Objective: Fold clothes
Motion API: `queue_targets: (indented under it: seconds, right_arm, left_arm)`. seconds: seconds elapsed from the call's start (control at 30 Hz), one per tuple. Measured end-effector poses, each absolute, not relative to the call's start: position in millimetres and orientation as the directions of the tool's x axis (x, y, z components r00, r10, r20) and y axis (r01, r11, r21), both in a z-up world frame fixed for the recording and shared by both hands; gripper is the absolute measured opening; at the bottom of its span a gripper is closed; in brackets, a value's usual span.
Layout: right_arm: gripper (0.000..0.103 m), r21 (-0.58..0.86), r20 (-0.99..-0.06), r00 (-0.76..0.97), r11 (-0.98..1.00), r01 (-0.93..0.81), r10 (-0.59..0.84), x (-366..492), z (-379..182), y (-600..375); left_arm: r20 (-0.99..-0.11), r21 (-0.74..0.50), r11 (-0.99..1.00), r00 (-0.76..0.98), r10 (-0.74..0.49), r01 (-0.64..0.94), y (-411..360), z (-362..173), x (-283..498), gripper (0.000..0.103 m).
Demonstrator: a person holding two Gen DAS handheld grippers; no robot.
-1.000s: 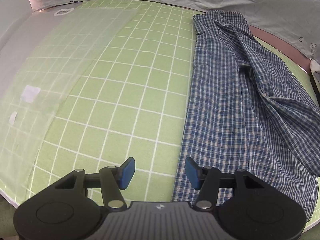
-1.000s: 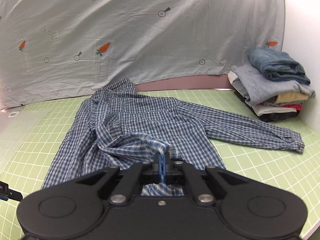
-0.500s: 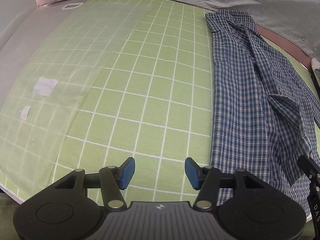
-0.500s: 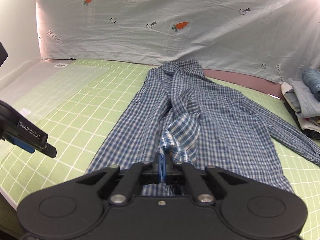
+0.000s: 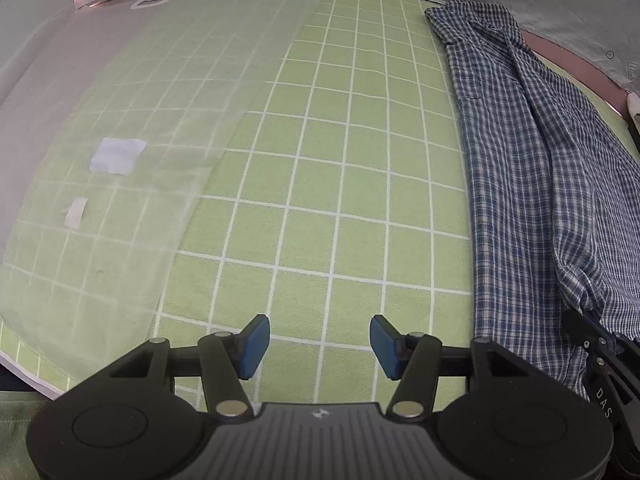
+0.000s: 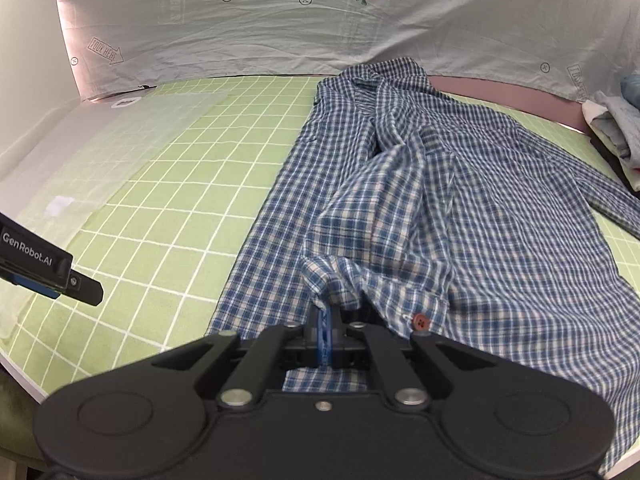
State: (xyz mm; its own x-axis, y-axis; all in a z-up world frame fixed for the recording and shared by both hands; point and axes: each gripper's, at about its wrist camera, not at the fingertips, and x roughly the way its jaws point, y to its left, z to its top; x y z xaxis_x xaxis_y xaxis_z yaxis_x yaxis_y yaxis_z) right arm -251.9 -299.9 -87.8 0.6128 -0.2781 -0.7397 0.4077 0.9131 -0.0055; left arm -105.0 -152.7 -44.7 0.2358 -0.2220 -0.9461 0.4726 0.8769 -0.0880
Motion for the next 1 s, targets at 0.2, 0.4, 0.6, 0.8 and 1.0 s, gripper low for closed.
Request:
queue_targets:
  seconds: [0.2, 0.4, 0.6, 0.8, 1.0]
  right_arm:
    - [0.002, 0.029, -0.747, 0.598, 0.885, 0.465, -0.29, -252.0, -92.7, -299.9]
    - [0.002, 0.078, -0.758, 0.588, 0.857, 0.509, -0.28, -254.0, -95.3, -301.7]
    - [0.01, 0.179, -0.743, 0.624, 0.828, 0.532, -0.241, -262.1, -86.2, -312.3]
    - [0.038, 0.282, -0.674, 0.706, 0.807, 0.518, -0.218, -275.9, -60.9, -323.9]
    - [0.048, 0.34, -0.66, 0.72, 0.769, 0.541, -0.215, -287.9, -54.5, -353.0]
  left_arm:
    - [-0.946, -0.081, 0.868, 0.237, -0.222, 0.491, -149.5, -48.8, -101.8, 0.057]
    - [-0.945, -0.08, 0.865, 0.238, -0.223, 0.496, -147.2, -49.9, -101.2, 0.057]
    - [-0.942, -0.085, 0.863, 0.242, -0.232, 0.497, -154.7, -48.8, -100.9, 0.057]
    - [-0.94, -0.095, 0.86, 0.239, -0.243, 0.502, -168.2, -47.2, -101.5, 0.057]
    - [-0.933, -0.129, 0.846, 0.225, -0.28, 0.517, -194.2, -45.8, -107.0, 0.057]
